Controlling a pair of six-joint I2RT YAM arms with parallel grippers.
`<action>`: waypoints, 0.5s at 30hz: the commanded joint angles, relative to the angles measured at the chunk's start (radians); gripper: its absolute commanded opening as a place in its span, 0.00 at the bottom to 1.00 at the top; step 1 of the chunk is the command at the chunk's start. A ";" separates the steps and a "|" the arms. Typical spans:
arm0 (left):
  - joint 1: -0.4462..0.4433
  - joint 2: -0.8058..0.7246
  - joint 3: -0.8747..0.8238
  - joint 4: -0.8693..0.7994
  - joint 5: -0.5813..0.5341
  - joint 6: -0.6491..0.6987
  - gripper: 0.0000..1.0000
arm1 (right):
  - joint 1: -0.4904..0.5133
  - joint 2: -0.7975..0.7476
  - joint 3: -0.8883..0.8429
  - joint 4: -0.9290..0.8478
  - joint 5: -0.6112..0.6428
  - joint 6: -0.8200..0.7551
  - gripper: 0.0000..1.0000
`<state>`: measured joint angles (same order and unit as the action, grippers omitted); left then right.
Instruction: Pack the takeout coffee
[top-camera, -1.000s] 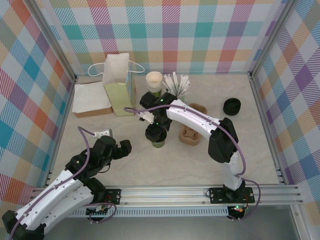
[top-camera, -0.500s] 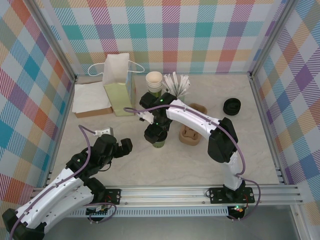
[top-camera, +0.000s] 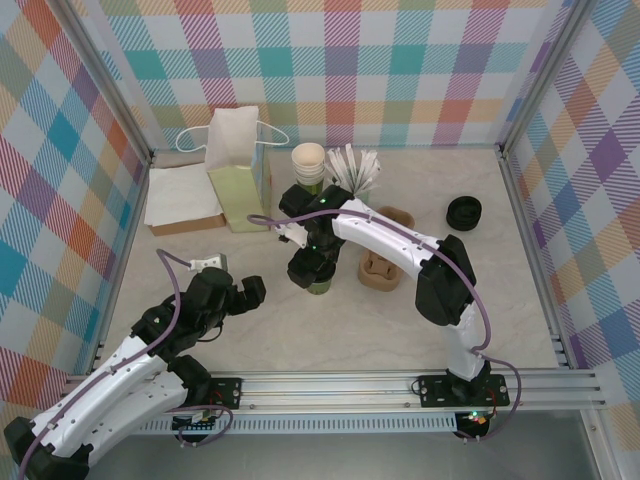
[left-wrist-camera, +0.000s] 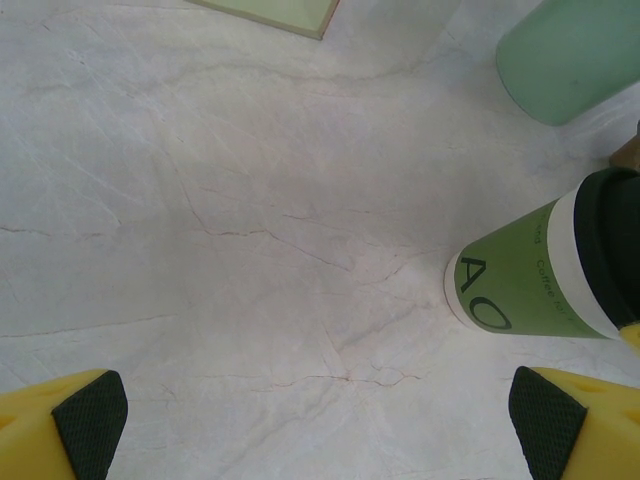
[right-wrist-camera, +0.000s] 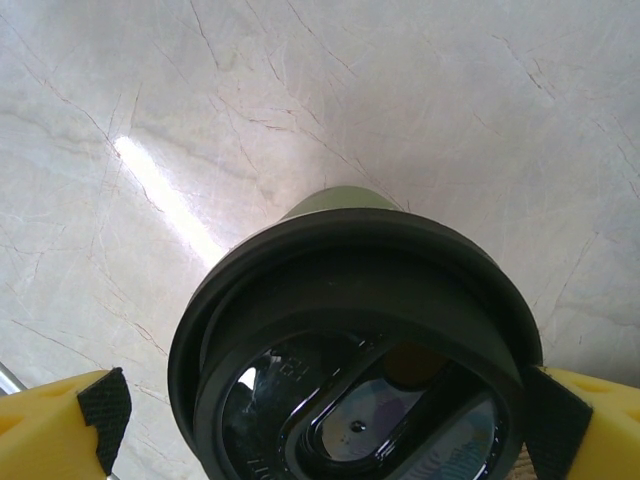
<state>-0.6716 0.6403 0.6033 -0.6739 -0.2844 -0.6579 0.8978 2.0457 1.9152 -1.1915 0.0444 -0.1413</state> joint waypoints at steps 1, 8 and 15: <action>0.006 0.004 0.030 0.019 0.006 0.007 1.00 | 0.007 -0.030 0.041 -0.032 -0.013 0.011 1.00; 0.007 0.023 0.041 0.026 0.023 -0.005 1.00 | 0.007 -0.044 0.060 -0.048 -0.008 0.014 1.00; 0.028 0.071 0.062 0.066 0.115 -0.030 1.00 | -0.021 -0.114 0.030 -0.031 -0.005 0.052 1.00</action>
<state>-0.6621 0.6952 0.6254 -0.6479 -0.2245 -0.6693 0.8902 2.0106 1.9411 -1.2072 0.0448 -0.1295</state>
